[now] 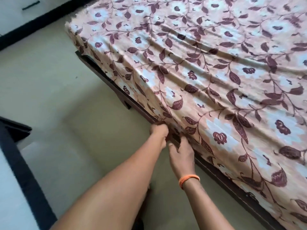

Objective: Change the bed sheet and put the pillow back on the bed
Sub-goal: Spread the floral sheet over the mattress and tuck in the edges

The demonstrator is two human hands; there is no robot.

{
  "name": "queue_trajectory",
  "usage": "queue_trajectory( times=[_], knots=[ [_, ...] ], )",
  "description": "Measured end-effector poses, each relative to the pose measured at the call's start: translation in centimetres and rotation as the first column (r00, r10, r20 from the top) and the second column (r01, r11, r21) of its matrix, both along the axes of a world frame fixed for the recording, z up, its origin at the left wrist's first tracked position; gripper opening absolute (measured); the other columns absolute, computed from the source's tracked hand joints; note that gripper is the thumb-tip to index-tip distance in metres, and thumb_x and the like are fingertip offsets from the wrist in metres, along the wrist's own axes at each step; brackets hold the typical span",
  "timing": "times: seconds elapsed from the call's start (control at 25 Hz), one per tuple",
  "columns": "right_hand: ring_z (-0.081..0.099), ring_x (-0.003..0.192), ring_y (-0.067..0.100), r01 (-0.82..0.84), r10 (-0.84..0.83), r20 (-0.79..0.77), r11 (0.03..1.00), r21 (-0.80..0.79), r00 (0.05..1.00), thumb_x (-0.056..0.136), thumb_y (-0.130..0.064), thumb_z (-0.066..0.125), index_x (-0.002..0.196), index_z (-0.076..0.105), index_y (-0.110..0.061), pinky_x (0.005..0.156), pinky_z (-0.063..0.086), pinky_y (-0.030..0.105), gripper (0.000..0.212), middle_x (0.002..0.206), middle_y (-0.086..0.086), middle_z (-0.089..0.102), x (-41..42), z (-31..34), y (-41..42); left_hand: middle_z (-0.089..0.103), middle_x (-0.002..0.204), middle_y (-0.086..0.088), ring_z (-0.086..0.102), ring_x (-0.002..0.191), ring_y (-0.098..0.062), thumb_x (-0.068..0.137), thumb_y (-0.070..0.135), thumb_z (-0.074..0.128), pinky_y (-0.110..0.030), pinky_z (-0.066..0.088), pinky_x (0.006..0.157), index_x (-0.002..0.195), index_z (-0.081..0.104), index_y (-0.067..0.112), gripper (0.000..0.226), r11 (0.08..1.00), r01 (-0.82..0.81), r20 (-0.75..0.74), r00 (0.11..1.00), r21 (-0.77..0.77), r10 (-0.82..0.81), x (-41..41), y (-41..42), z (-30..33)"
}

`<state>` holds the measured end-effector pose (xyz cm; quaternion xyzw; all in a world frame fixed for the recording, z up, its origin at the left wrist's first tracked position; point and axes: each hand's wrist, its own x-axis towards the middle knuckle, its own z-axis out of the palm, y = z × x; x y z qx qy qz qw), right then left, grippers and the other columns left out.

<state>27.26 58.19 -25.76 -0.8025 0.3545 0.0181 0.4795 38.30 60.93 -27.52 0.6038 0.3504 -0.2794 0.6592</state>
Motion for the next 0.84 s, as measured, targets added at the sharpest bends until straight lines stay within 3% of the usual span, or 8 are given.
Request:
queue_trajectory(
  times=[0.12, 0.16, 0.24, 0.32, 0.44, 0.64, 0.76, 0.84],
  knots=[
    [0.056, 0.100, 0.038, -0.430, 0.388, -0.186, 0.818, -0.382, 0.903, 0.089, -0.018, 0.052, 0.103, 0.056, -0.008, 0.082, 0.045, 0.043, 0.017, 0.108, 0.016, 0.058, 3.8, 2.3, 0.5, 0.073, 0.106, -0.015, 0.068, 0.087, -0.027, 0.079, -0.001, 0.046, -0.043, 0.057, 0.086, 0.105, 0.070, 0.010, 0.038, 0.999, 0.026, -0.001, 1.000, 0.041, -0.026, 2.6, 1.7, 2.2],
    [0.058, 0.094, 0.038, -0.543, 0.490, -0.246, 0.677, -0.497, 0.836, 0.085, -0.016, 0.053, 0.100, 0.059, -0.008, 0.076, 0.047, 0.044, 0.018, 0.103, 0.014, 0.059, 5.3, 2.5, 0.7, 0.073, 0.105, -0.014, 0.067, 0.088, -0.026, 0.080, -0.002, 0.045, -0.040, 0.056, 0.086, 0.101, 0.070, 0.010, 0.035, 0.998, 0.031, -0.002, 1.000, 0.054, -0.031, 3.8, 2.6, 2.7],
    [0.063, 0.093, 0.035, -0.657, 0.641, -0.397, 0.227, -0.719, 0.656, 0.077, -0.018, 0.052, 0.104, 0.070, -0.010, 0.076, 0.049, 0.043, 0.033, 0.105, 0.013, 0.064, 8.0, 2.1, 0.8, 0.073, 0.105, -0.012, 0.065, 0.087, -0.025, 0.086, 0.002, 0.048, -0.032, 0.053, 0.079, 0.094, 0.069, 0.014, 0.026, 0.993, 0.087, -0.010, 0.996, 0.081, -0.086, 5.3, 4.5, 3.6],
    [0.053, 0.121, 0.039, -0.724, 0.629, -0.692, -0.284, -0.629, 0.354, 0.085, -0.022, 0.047, 0.122, 0.067, -0.011, 0.103, 0.034, 0.052, 0.044, 0.129, 0.022, 0.059, 11.9, 2.3, 2.0, 0.071, 0.109, -0.007, 0.064, 0.095, -0.025, 0.092, 0.010, 0.049, -0.028, 0.049, 0.080, 0.103, 0.070, 0.018, 0.025, 0.969, 0.184, -0.015, 0.983, 0.165, -0.184, 7.3, 7.5, 4.1],
    [0.014, 0.145, 0.045, -0.686, 0.281, -0.959, -0.703, -0.187, -0.028, 0.100, -0.024, 0.035, 0.145, 0.042, -0.008, 0.114, 0.000, 0.061, 0.048, 0.157, 0.025, 0.022, 17.3, 2.5, 3.0, 0.064, 0.130, -0.004, 0.060, 0.116, -0.027, 0.097, 0.015, 0.047, -0.028, 0.047, 0.096, 0.129, 0.063, 0.020, 0.036, 0.815, 0.448, -0.065, 0.887, 0.368, -0.458, 10.0, 10.8, 4.1],
    [0.034, 0.135, 0.042, -0.399, -0.052, -0.991, -0.912, 0.096, -0.120, 0.101, -0.017, 0.035, 0.142, 0.040, 0.003, 0.114, 0.018, 0.055, 0.045, 0.146, 0.023, 0.041, 22.9, 3.4, 4.1, 0.071, 0.113, -0.010, 0.064, 0.104, -0.030, 0.092, 0.008, 0.047, -0.030, 0.050, 0.082, 0.117, 0.070, 0.016, 0.034, 0.902, 0.372, -0.089, 0.928, 0.218, -0.361, 9.8, 10.4, 3.1],
    [0.045, 0.130, 0.036, -0.345, -0.063, -0.980, -0.930, 0.126, -0.188, 0.100, -0.017, 0.041, 0.135, 0.047, 0.003, 0.114, 0.018, 0.053, 0.041, 0.136, 0.015, 0.053, 25.7, 2.7, 4.1, 0.071, 0.088, -0.006, 0.063, 0.079, -0.021, 0.086, 0.004, 0.047, -0.028, 0.046, 0.063, 0.097, 0.071, 0.011, 0.027, 0.990, 0.062, -0.251, 0.963, -0.126, -0.092, 7.8, 7.5, 2.5],
    [0.046, 0.130, 0.031, -0.262, -0.093, -0.932, -0.946, 0.193, -0.351, 0.094, -0.016, 0.047, 0.134, 0.053, -0.010, 0.116, 0.016, 0.057, 0.041, 0.136, 0.009, 0.054, 27.1, 3.7, 4.4, 0.066, 0.080, -0.001, 0.054, 0.070, -0.013, 0.090, 0.002, 0.048, -0.024, 0.041, 0.056, 0.091, 0.068, 0.014, 0.023, 0.970, -0.109, -0.365, 0.931, -0.217, 0.023, 7.7, 4.9, 2.7]
  ],
)
